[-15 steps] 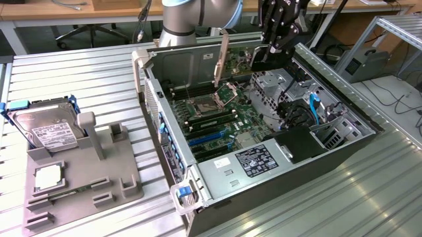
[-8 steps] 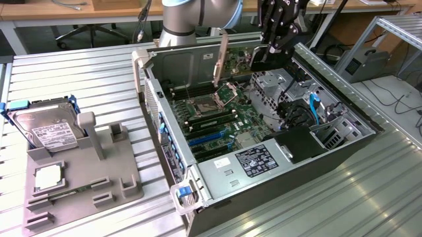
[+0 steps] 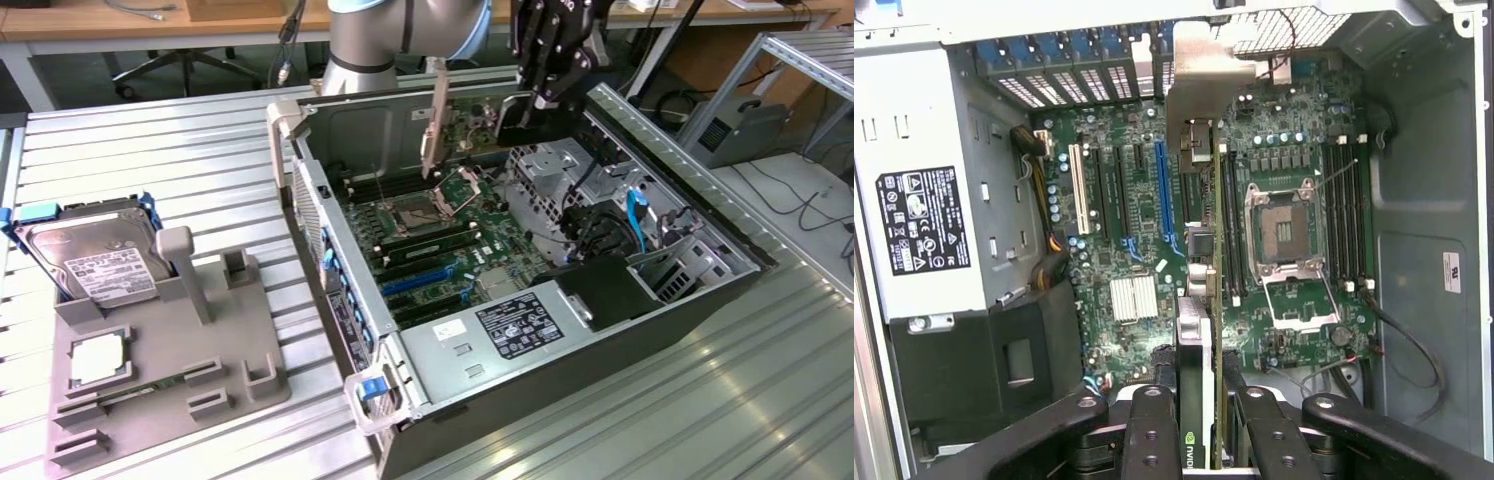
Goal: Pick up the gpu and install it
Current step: 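Insert the gpu into the slot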
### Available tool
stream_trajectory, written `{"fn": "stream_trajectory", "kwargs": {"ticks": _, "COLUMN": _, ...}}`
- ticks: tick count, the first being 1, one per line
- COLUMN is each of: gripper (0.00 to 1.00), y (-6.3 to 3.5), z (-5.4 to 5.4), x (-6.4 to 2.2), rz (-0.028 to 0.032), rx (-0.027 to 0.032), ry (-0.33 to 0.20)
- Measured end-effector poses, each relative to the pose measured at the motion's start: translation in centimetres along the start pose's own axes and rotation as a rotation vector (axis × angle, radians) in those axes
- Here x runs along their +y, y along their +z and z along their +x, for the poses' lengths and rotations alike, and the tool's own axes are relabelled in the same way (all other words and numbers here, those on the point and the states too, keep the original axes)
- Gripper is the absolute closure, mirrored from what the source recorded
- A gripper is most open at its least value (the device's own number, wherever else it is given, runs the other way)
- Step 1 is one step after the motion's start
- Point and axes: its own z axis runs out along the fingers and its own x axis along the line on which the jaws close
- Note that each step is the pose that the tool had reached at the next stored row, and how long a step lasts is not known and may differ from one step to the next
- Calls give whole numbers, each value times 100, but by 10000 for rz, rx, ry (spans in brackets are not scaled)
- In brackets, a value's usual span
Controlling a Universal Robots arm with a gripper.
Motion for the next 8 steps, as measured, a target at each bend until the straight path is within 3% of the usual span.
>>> {"fn": "stream_trajectory", "kwargs": {"ticks": 8, "gripper": 73, "y": -2, "z": 10, "x": 93, "rz": 0, "rx": -1, "ry": 0}}
